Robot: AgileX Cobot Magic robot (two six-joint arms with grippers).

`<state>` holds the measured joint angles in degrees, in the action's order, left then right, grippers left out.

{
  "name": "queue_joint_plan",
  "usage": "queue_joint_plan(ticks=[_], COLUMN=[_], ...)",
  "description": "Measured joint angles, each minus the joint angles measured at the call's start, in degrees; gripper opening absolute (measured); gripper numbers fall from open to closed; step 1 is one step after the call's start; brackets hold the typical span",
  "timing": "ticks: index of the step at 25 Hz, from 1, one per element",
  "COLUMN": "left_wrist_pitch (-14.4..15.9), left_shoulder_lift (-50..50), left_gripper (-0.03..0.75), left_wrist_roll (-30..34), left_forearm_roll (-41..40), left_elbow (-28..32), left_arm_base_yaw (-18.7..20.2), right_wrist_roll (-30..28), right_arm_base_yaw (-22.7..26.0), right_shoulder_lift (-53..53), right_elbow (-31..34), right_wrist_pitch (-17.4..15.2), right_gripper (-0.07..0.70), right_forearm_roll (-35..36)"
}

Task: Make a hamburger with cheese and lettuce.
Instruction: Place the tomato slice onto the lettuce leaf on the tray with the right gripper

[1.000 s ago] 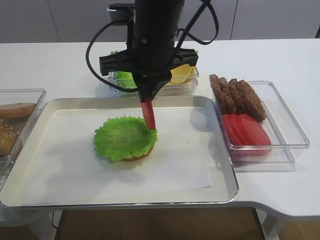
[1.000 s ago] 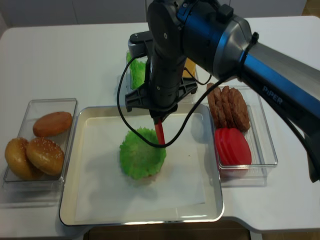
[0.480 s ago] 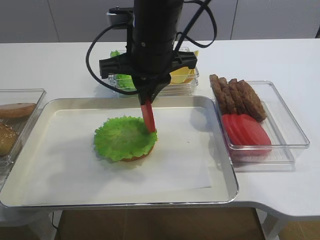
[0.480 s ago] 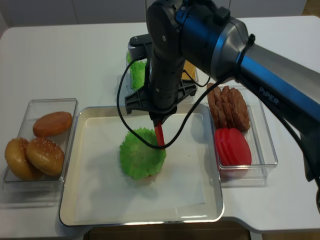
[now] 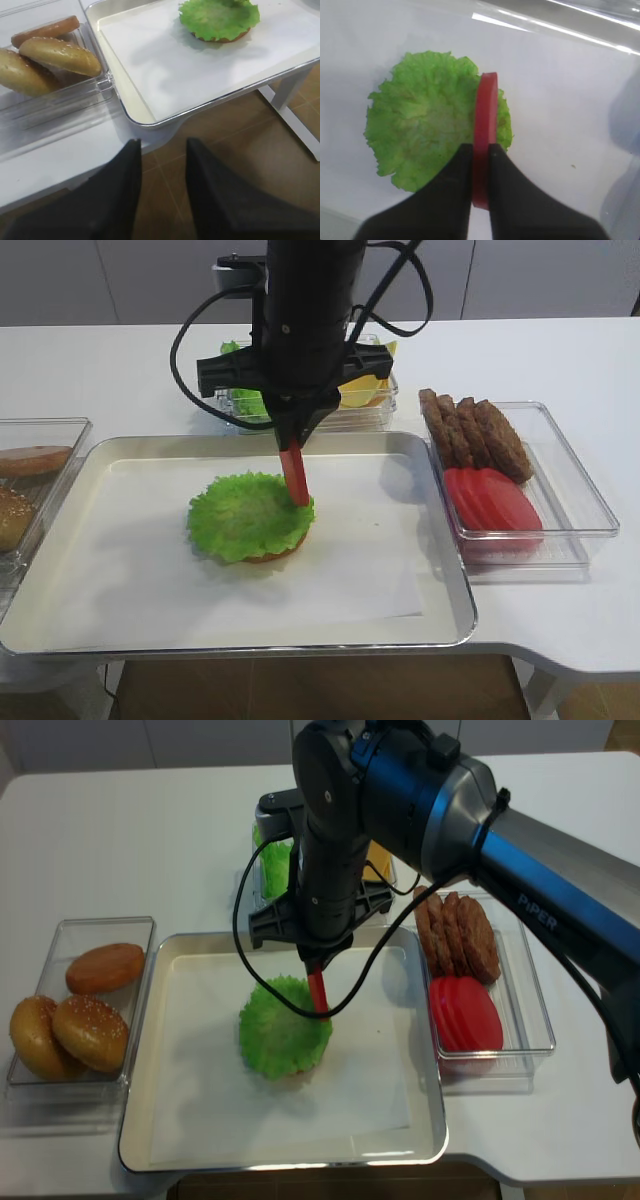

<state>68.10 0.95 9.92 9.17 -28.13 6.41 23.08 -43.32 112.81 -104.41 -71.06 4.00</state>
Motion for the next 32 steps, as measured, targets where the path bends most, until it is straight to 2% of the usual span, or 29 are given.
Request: queue_joint_plan(ticks=[32], left_wrist_pitch=[0.0], left_shoulder_lift=[0.0], left_gripper=[0.232], left_wrist_roll=[0.0], left_forearm_roll=[0.0], left_elbow=[0.0], left_arm_base_yaw=[0.0], right_wrist_roll=[0.2], right_arm_base_yaw=[-0.1], right_shoulder_lift=[1.2], right_elbow=[-0.1], right_wrist_pitch=[0.1], right_gripper=[0.079], right_forearm_roll=[-0.9])
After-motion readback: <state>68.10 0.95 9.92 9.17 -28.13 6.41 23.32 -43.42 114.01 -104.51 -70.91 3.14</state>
